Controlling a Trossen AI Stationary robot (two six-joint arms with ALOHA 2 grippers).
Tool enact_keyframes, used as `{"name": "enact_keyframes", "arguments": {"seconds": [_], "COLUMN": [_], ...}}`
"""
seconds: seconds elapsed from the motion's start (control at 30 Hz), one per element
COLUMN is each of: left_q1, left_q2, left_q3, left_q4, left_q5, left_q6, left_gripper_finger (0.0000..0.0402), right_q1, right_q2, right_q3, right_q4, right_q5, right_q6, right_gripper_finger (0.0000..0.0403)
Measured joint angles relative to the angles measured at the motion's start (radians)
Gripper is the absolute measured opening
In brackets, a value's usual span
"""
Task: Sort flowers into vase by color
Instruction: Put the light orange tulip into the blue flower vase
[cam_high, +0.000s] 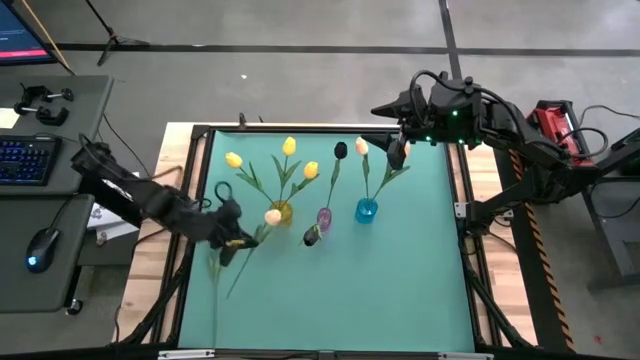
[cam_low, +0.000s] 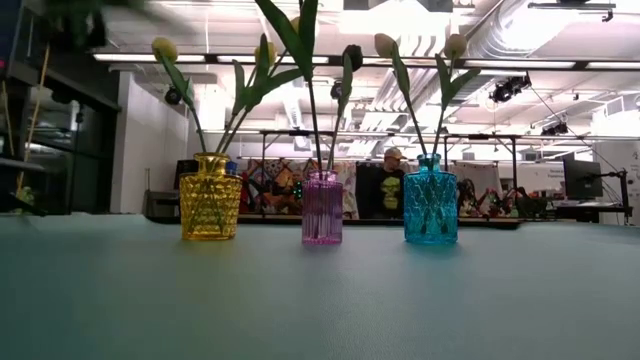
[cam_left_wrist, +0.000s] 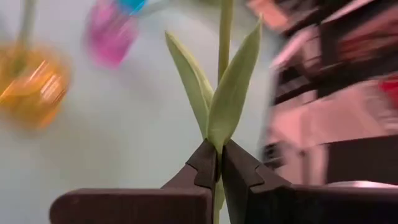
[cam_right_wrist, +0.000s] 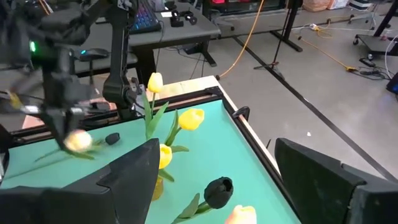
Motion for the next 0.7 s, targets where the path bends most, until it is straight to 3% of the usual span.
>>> {"name": "enact_keyframes", "arguments": {"seconds": [0.33,0.43,0.7], "left_q1": [0.124,0.205,0.436], "left_q2": [-0.064,-0.020,0.181], "left_q3": [0.163,0.201,0.329], "left_q4": [0.234,0.337,0.630], "left_q5": [0.003,0.012,0.206], "left_q6": [0.441,0.605,0.905], "left_gripper_finger": [0.0000,0.0000,0.0000], "right_q1": [0.000,0.000,0.000], "right_q2": [-0.023,-0.029,-0.034], "right_q3": [0.000,0.000,0.000], "right_q4": [0.081,0.107,0.172], "right_q5": [-0.005,-0.005,-0.005], "right_q6": [-0.008,-0.014,-0.014], "right_gripper_finger": [0.0307,0.0307,0.0307]}}
